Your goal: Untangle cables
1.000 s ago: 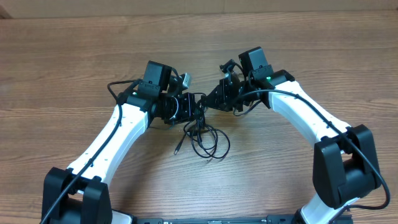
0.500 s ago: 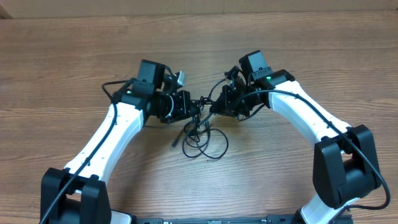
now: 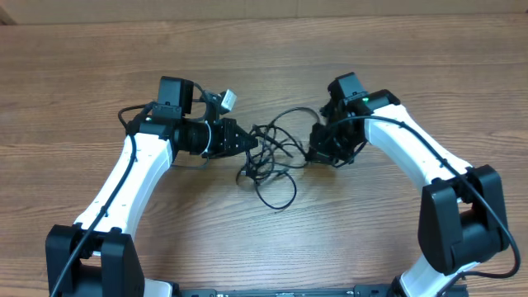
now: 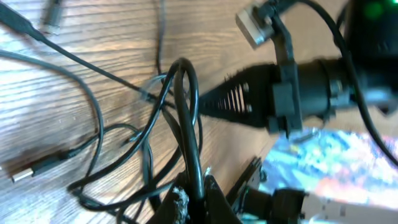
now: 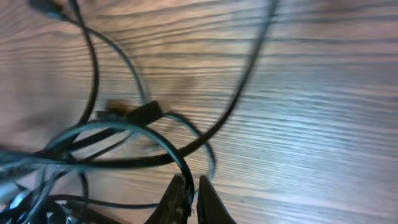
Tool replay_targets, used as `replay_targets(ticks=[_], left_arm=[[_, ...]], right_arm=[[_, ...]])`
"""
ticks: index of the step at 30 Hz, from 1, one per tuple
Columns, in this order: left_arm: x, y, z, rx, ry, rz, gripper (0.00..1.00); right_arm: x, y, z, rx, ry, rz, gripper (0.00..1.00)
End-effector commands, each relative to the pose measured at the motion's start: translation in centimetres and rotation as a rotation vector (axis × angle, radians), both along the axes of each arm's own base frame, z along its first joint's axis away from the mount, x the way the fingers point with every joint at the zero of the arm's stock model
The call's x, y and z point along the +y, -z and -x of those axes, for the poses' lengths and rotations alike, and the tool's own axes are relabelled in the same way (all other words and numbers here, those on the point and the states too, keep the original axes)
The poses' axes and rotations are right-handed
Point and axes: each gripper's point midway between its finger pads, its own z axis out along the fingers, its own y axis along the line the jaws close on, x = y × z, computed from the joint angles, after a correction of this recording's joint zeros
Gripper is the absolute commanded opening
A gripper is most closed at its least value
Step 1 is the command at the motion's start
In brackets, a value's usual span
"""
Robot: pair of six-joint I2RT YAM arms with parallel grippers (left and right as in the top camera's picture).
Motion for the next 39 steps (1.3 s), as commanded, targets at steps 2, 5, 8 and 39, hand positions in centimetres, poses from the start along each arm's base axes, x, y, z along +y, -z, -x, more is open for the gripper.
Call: replay_targets(ticks=[2, 5, 8, 39], left_arm=[[0.3, -2.5, 0.8, -0.202, 0.104, -0.006, 0.04], [1.7, -2.3, 0.8, -0.225, 0.06, -0.121, 0.04], [3.1, -3.0, 1.0, -0.27, 0.016, -0.218, 0.04], [-4.4, -12.8, 3.9, -0.688, 0.174, -0.019, 0.04]], right_arm=[[-2.7, -2.4, -1.3, -0.086, 0.053, 0.054, 0.04], [-3.5, -3.6, -1.6, -0.114, 0.078, 0.047, 0.04], [-4.0, -5.2, -1.8, -0.158, 0.098, 0.03, 0.04], [5.4, -18.2, 0.6, -0.375, -0.066, -0.51, 0.75]])
